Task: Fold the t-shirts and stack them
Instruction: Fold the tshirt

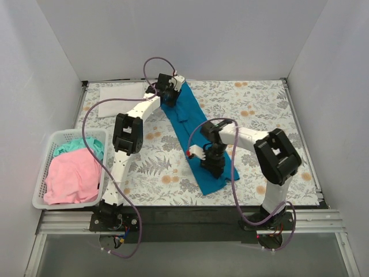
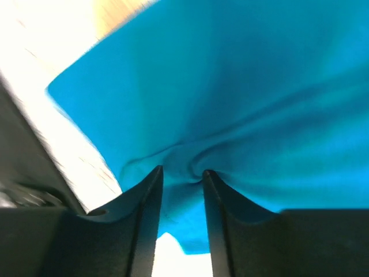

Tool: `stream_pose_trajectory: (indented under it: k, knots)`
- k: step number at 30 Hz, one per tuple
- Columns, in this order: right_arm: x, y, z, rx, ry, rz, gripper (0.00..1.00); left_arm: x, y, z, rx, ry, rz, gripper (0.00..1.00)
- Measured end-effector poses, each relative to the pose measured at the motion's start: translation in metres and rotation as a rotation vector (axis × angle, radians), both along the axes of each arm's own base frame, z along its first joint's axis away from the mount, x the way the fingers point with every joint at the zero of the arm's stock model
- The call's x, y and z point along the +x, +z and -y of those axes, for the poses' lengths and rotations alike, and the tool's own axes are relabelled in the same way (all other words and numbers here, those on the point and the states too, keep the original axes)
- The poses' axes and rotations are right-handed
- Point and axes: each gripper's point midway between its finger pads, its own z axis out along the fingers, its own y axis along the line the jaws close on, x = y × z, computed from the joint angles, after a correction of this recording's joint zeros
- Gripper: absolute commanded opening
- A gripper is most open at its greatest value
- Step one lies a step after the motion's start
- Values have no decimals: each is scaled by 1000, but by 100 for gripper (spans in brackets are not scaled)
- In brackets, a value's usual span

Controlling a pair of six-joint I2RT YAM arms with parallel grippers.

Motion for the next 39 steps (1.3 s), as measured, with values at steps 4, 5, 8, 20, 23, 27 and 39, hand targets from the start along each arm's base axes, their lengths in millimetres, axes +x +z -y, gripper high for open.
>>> stream_pose_trajectory:
  k: [4, 5, 8, 20, 23, 27, 39]
  knots:
    - [-34, 8, -78, 118, 52, -134, 54, -8, 4, 6, -88, -12, 8, 32]
    - [-38, 12, -93, 150, 52, -158, 55, -11, 6, 7, -109, -13, 3, 32]
    - [-34, 33, -120, 241, 21, -186, 59, -23, 25, 10, -174, -16, -8, 34]
    - [41, 80, -85, 371, -163, -6, 32, -77, 116, 17, -327, -53, -8, 33]
    - [39, 53, -85, 325, -165, -24, 27, -87, 90, 19, -328, -43, -112, 33]
    - [33, 17, -83, 265, -176, -56, 25, -102, 45, 19, -319, -20, -254, 33]
    - [-16, 2, -98, 292, -158, -136, 41, -95, -3, 32, -324, -7, -357, 30]
